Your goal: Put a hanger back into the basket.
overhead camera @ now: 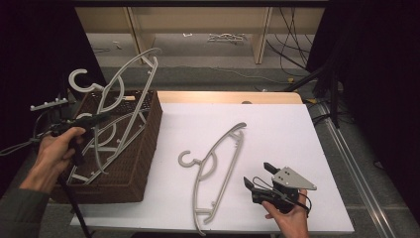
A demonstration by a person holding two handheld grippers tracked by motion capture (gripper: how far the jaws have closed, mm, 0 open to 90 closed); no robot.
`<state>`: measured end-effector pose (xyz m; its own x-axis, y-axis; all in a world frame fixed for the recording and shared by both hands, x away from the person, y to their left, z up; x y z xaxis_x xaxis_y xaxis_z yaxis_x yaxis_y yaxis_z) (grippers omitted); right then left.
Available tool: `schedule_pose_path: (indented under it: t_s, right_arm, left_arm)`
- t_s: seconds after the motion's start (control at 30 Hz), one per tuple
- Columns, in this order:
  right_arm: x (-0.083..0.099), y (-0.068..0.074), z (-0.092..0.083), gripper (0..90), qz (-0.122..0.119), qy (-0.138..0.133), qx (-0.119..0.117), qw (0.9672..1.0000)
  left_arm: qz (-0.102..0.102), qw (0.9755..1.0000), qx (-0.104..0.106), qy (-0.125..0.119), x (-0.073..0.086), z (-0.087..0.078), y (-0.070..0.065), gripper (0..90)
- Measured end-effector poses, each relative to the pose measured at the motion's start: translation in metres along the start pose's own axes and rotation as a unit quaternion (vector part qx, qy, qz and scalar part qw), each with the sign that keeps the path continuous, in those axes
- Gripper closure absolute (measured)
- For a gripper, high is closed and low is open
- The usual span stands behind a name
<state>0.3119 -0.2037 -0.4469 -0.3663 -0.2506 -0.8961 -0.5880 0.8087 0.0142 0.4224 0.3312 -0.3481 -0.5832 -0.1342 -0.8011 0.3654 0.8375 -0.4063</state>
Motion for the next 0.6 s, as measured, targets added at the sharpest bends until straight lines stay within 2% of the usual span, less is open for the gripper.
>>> schedule_pose_path:
  t_s: [0.17,0.3,0.4,0.5,0.6]
  right_arm:
    - [0.0,0.0,-0.001,19.5,-0.004,0.006,0.003,1.0]
    - [0.0,0.0,-0.001,19.5,-0.004,0.005,0.003,1.0]
    - [0.0,0.0,-0.001,19.5,-0.003,0.005,0.003,1.0]
    - [0.0,0.0,-0.001,19.5,-0.004,0.006,0.003,1.0]
    - [0.0,0.0,-0.001,19.5,-0.004,0.006,0.003,1.0]
  left_arm:
    - [0.014,0.9999,-0.003,-0.002,0.004,-0.006,0.012,79.4]
    - [0.021,0.9996,-0.017,0.001,0.008,-0.01,0.024,79.4]
    - [0.035,0.999,-0.026,0.01,0.011,-0.013,0.032,79.4]
    - [0.036,0.9989,-0.028,0.012,0.014,-0.016,0.039,79.4]
    - [0.045,0.998,-0.039,0.02,0.02,-0.018,0.047,79.4]
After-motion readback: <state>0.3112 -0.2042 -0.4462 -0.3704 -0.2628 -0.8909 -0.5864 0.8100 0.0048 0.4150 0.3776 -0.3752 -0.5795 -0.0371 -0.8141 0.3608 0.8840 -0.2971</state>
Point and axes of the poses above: each handheld gripper's, and its own axes: z roughly forward along the jaws, x roughly out of its underside, y roughly to its left, the point moved 2 cm from there along z, roughly forward along the jaws, and after that the axes turned 5 degrees about y, right-handed, at the moved point
